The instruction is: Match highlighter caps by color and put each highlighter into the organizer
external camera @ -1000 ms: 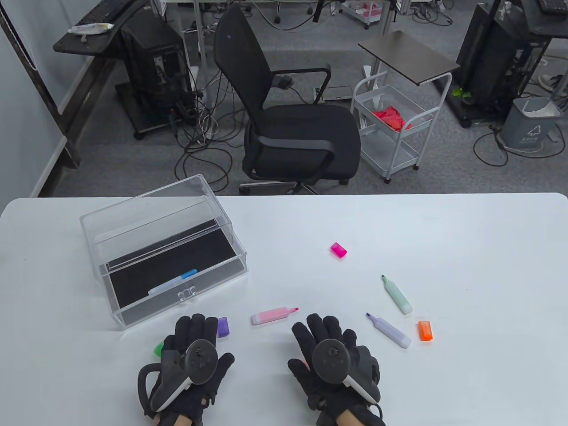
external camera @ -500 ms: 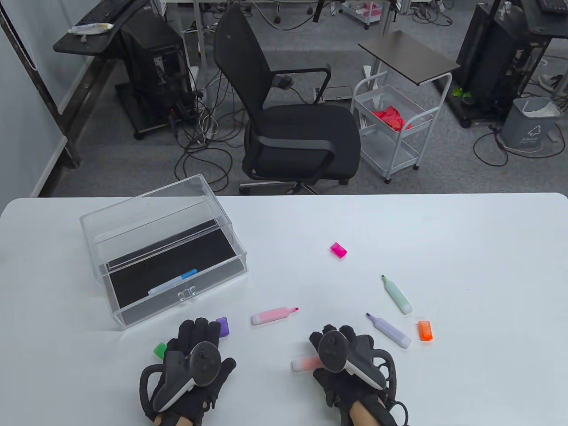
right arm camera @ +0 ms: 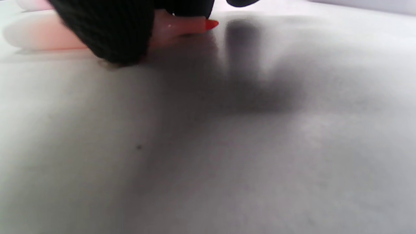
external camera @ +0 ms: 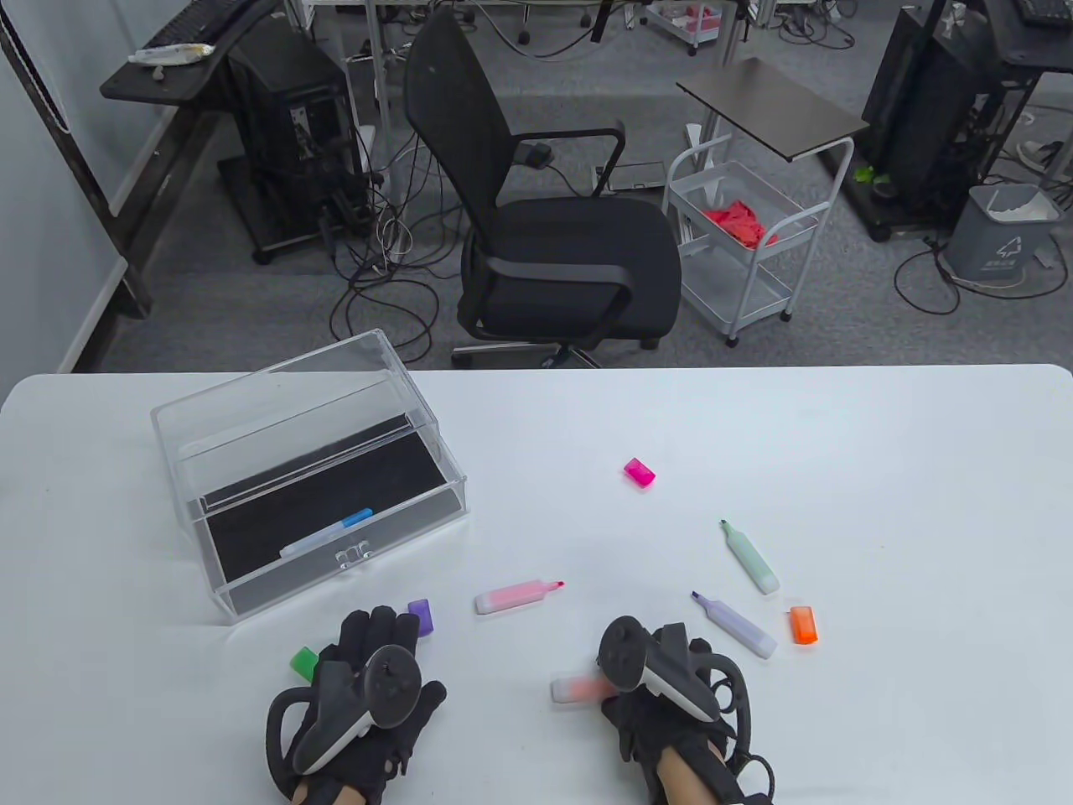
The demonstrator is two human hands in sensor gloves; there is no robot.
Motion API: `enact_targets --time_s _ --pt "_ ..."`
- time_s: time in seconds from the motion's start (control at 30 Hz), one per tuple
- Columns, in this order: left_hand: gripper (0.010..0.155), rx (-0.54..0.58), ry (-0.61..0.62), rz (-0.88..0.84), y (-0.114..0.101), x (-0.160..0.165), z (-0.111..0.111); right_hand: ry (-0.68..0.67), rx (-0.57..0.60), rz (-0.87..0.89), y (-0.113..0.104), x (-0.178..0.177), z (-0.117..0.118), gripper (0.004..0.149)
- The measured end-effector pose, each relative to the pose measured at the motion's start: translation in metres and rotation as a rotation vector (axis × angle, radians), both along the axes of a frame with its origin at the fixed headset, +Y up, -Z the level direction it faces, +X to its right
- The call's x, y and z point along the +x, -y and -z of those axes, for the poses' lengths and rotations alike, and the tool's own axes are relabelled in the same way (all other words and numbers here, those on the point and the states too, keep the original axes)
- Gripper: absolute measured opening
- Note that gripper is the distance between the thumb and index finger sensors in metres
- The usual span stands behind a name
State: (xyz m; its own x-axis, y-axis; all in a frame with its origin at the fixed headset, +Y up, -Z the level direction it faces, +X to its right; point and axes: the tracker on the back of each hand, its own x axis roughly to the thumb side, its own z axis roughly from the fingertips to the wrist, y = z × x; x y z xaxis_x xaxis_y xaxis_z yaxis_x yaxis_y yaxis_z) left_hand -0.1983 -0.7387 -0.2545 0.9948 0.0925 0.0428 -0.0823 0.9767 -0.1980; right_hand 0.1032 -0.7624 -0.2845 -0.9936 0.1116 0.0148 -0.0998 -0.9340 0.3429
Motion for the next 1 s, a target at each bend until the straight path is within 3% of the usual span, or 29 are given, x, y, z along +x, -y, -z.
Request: enact_targets --time_s 0.23,0.5,1.0 --pt "0.084 0.003 0.027 -0.008 0.000 0.005 -0.001 -0.089 0.077 -0.044 0.000 -0.007 -0.003 0.058" --pt "0.084 0.067 0.084 0.014 -0.005 0.019 -0.005 -0.165 0.206 0.045 -0.020 -0.023 -0.012 0.058" --pt "0.086 0.133 0.248 0.047 -0.008 0.056 -0.017 -0.306 0.248 0.307 -0.038 -0.063 -0.036 0.057"
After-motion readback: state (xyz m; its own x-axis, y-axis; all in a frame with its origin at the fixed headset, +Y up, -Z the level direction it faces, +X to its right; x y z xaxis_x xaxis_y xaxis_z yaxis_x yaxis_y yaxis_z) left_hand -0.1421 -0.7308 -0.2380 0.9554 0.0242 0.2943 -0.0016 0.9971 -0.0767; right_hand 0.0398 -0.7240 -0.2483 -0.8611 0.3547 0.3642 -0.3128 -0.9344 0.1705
